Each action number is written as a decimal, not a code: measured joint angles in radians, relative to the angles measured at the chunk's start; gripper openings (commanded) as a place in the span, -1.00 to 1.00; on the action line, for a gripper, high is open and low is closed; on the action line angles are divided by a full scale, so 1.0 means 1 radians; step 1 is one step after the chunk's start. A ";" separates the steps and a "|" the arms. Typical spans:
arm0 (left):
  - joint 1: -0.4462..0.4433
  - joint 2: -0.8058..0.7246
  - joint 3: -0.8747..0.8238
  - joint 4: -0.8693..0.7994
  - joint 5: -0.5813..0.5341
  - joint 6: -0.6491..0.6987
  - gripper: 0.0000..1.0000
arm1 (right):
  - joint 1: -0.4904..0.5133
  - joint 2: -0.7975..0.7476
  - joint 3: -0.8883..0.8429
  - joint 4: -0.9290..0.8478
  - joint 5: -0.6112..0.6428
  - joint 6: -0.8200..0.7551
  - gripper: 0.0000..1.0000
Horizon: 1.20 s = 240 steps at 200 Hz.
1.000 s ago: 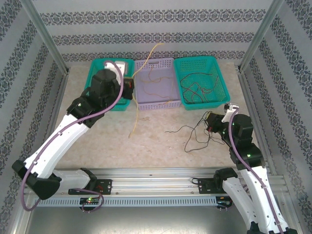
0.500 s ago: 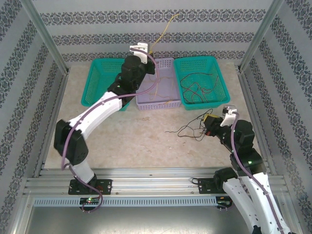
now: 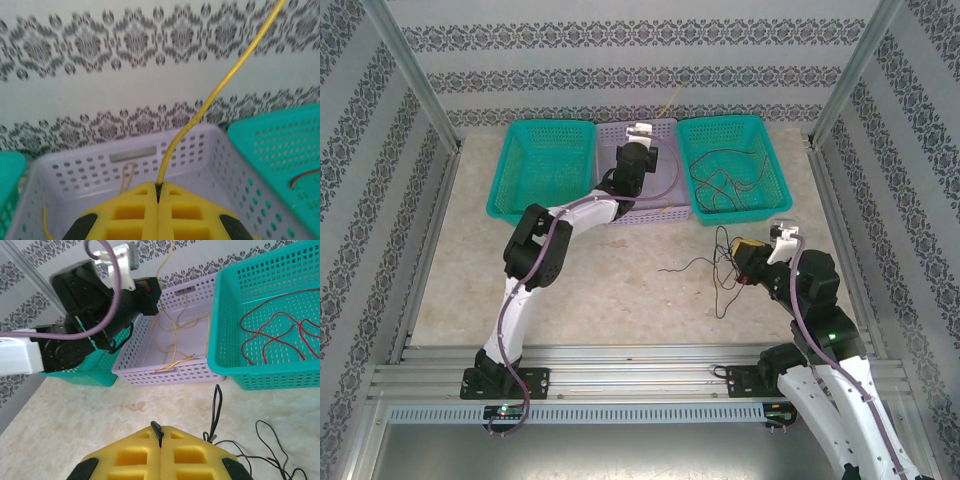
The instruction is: Untangle the cables
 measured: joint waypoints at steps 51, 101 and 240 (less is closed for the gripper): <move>0.027 0.024 -0.021 -0.009 0.029 -0.093 -0.75 | 0.013 0.017 -0.005 0.000 0.000 -0.015 -1.00; 0.070 0.024 -0.066 -0.048 0.125 -0.204 -0.42 | 0.013 0.017 -0.005 0.000 0.000 -0.015 -1.00; 0.085 -0.293 -0.220 -0.075 0.225 -0.293 1.00 | 0.020 0.069 -0.004 -0.008 0.005 -0.013 -1.00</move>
